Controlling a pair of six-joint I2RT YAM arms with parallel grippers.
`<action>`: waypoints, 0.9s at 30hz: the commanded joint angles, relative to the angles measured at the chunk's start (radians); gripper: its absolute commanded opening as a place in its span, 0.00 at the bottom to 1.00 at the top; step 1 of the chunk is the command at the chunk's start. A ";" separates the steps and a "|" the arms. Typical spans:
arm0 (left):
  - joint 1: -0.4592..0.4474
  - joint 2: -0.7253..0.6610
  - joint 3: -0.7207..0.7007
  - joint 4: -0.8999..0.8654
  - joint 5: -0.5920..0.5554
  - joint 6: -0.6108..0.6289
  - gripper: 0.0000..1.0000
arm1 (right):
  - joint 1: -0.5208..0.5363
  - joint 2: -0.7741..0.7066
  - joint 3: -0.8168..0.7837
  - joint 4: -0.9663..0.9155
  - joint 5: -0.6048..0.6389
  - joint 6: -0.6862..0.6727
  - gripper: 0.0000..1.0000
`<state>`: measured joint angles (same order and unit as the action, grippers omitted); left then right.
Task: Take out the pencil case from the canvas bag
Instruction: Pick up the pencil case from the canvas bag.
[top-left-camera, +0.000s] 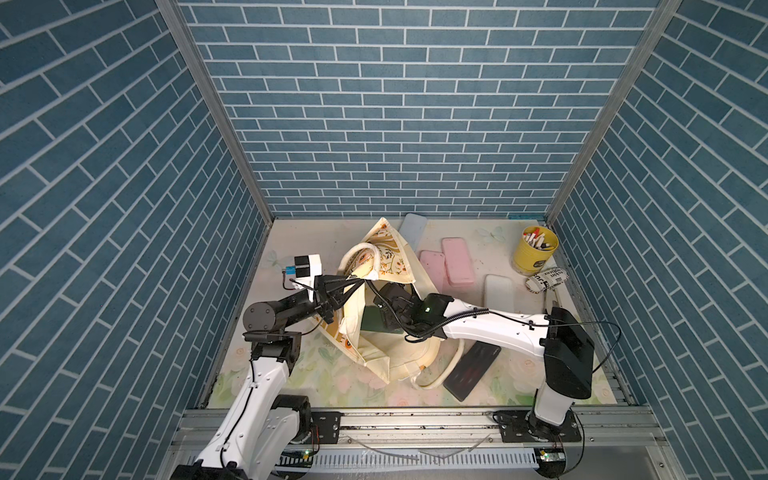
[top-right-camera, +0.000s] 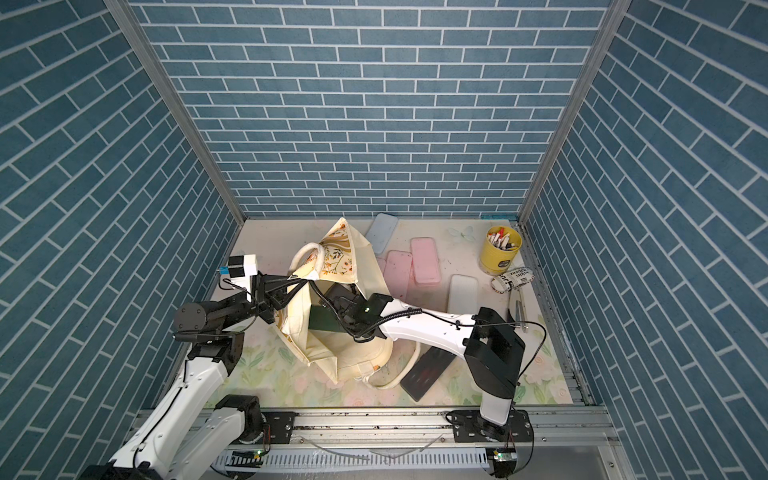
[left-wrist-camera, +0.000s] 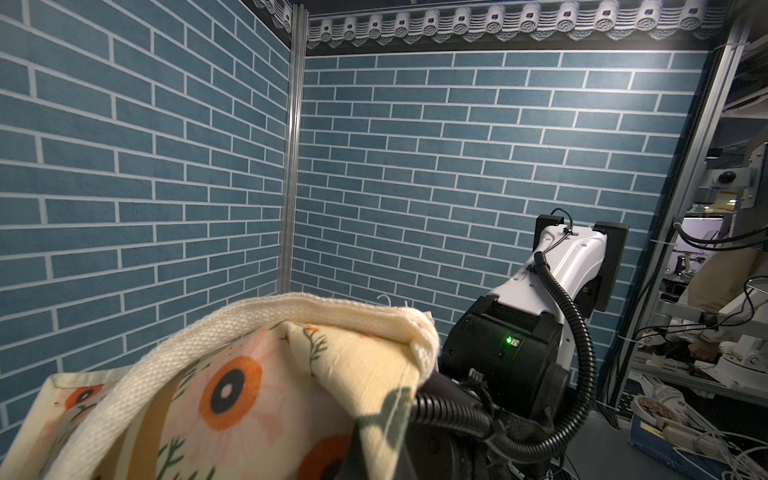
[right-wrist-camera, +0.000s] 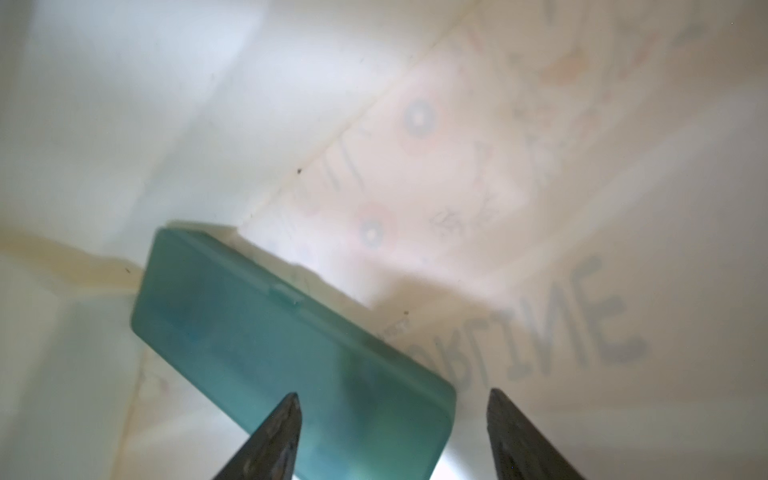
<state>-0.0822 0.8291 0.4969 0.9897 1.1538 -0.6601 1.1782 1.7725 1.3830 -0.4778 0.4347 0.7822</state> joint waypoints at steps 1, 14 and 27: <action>-0.007 0.004 -0.007 0.098 -0.014 -0.020 0.00 | 0.005 -0.019 -0.022 0.022 0.072 0.267 0.71; -0.017 0.045 -0.023 0.157 -0.049 -0.074 0.00 | -0.008 0.076 -0.038 -0.082 0.007 0.597 0.71; -0.057 0.055 -0.020 0.092 -0.046 -0.038 0.00 | -0.046 0.076 -0.207 0.132 -0.168 0.715 0.71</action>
<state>-0.1345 0.8978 0.4702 1.0294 1.1233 -0.7170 1.1519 1.8351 1.2404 -0.3775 0.3073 1.4014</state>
